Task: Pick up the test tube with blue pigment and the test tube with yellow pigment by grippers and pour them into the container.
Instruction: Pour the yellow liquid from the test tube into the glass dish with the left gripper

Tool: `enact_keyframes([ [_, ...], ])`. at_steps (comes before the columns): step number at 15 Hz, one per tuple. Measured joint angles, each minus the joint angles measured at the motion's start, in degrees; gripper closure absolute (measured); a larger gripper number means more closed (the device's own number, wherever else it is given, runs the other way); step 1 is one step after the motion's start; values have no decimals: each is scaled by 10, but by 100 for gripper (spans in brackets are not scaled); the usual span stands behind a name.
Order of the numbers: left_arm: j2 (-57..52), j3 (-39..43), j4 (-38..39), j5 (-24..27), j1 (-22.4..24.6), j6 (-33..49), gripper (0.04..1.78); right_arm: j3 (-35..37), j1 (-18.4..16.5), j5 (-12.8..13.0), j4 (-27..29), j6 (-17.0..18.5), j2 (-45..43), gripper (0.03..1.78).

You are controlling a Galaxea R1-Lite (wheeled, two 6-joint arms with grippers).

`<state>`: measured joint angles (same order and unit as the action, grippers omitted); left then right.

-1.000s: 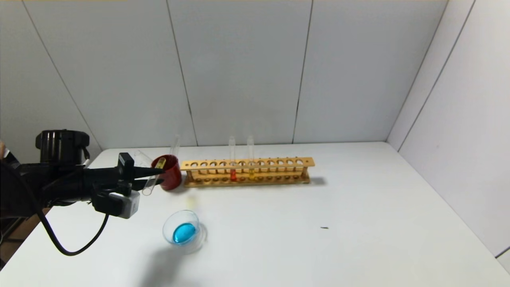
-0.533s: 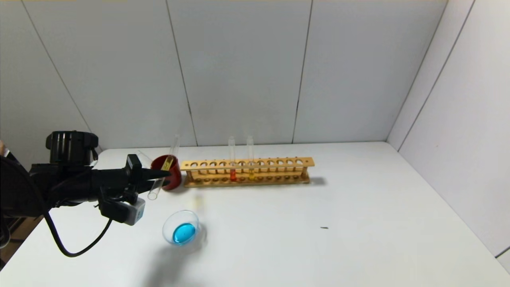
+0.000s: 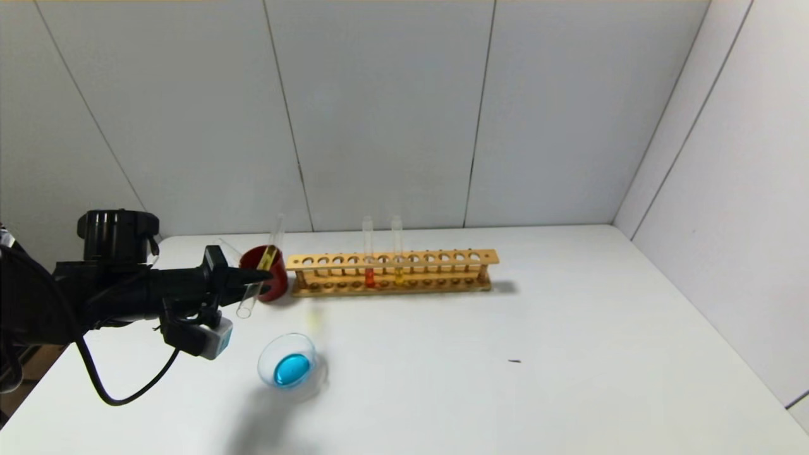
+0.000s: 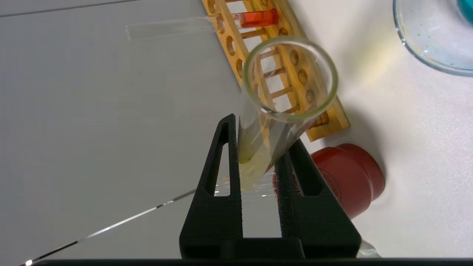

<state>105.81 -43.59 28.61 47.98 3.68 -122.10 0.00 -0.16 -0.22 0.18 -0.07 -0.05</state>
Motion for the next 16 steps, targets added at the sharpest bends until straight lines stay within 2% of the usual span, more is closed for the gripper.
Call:
enact_keyframes([
  [16,41,0,62,-25,-32,-25,151,0,0,0,0,0,0,6],
])
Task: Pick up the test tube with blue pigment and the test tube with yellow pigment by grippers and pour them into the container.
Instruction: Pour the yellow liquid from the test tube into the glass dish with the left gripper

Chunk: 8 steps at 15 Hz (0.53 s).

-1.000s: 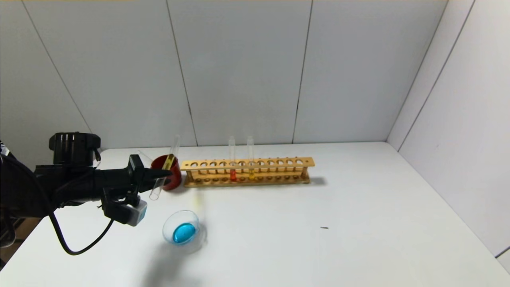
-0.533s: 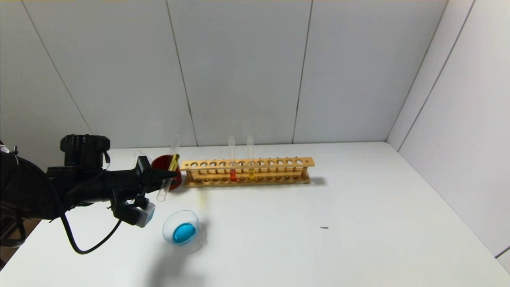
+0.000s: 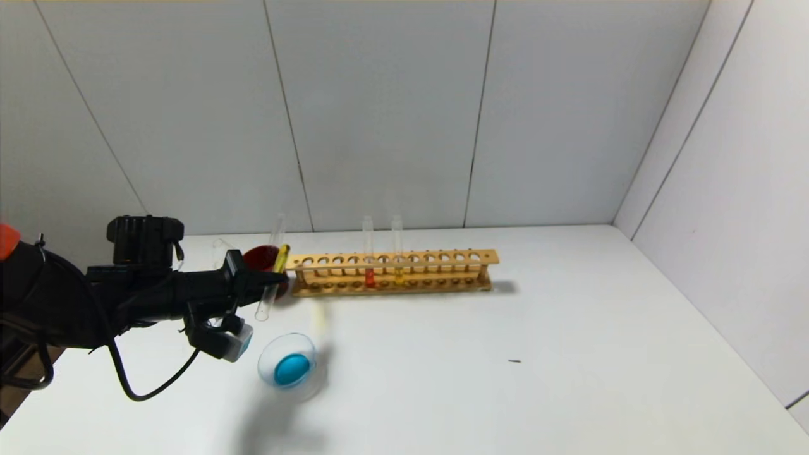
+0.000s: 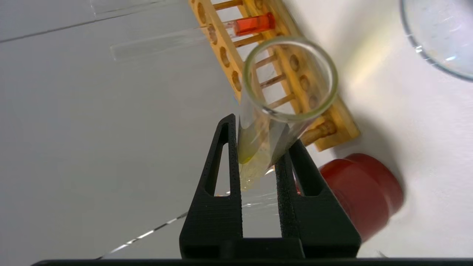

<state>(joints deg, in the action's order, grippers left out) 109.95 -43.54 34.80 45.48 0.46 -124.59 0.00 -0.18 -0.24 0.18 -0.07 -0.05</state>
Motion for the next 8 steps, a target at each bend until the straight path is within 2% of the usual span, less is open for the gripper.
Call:
enact_keyframes([
  [4,23,1,72,5,0,1,151,0,0,0,0,0,0,6],
  [8,35,3,74,6,-1,2,151,0,0,0,0,0,0,6],
])
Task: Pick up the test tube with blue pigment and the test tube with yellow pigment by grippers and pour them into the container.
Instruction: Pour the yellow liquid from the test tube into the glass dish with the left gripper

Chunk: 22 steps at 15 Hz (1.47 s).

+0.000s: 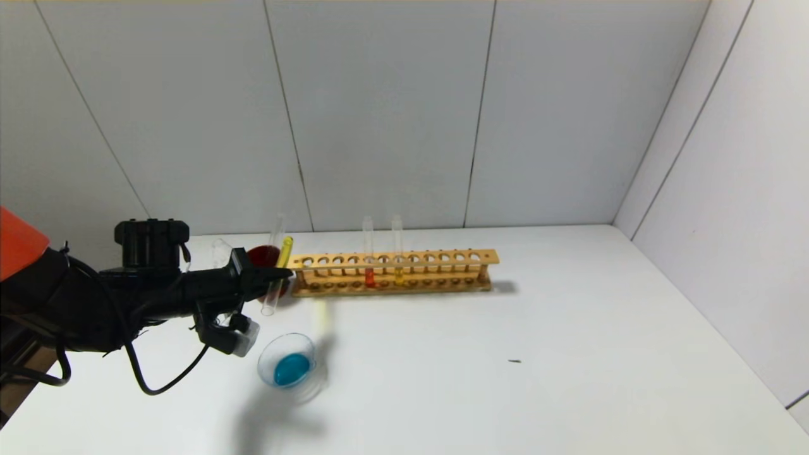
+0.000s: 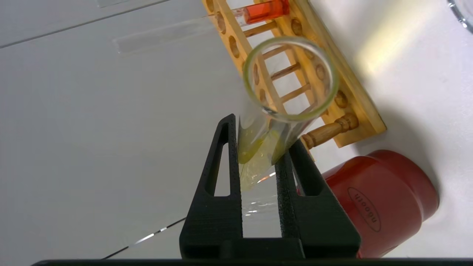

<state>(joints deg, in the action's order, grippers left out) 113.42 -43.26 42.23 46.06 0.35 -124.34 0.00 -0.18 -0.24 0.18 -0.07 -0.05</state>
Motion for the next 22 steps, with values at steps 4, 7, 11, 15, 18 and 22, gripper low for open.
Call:
enact_keyframes([
  [4,4,3,1,-1,-1,-3,151,0,0,0,0,0,0,6],
  [7,4,3,9,6,-2,-19,151,0,0,0,0,0,0,6],
  [11,5,3,34,19,-2,-33,151,0,0,0,0,0,0,6],
  [15,7,2,34,27,-2,-34,151,0,0,0,0,0,0,6],
  [18,8,1,34,30,-4,-34,151,0,0,0,0,0,0,6],
  [22,10,-1,35,30,-6,-51,151,0,0,0,0,0,0,6],
])
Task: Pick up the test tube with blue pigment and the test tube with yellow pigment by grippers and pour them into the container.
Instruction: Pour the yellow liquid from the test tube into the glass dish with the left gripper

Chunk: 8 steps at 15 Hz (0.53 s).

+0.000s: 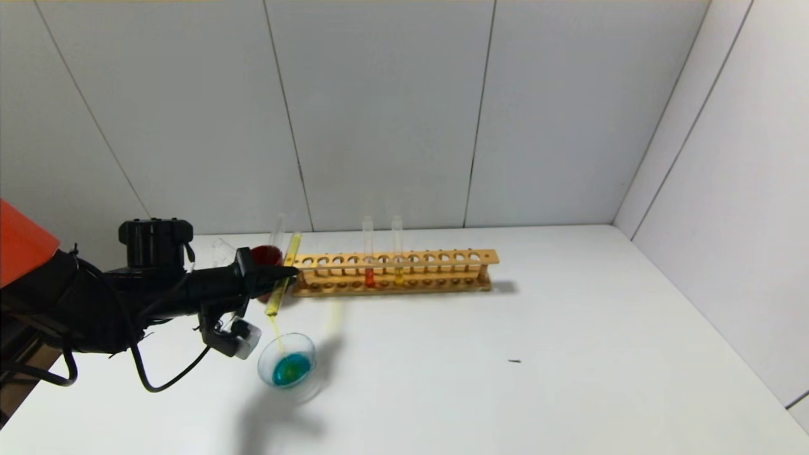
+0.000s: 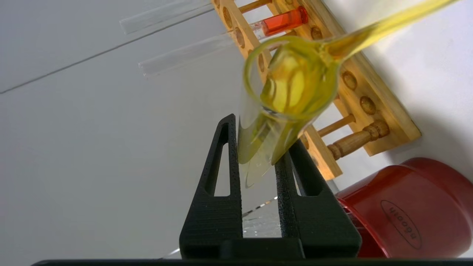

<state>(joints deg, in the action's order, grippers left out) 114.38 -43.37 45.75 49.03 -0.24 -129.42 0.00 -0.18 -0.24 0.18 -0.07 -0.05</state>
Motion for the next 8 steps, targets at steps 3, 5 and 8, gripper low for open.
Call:
enact_keyframes([
  [3,1,0,2,1,0,-8,151,0,0,0,0,0,0,6],
  [5,1,0,2,3,-2,-9,151,0,0,0,0,0,0,6],
  [8,1,-2,3,10,-3,-20,151,0,0,0,0,0,0,6],
])
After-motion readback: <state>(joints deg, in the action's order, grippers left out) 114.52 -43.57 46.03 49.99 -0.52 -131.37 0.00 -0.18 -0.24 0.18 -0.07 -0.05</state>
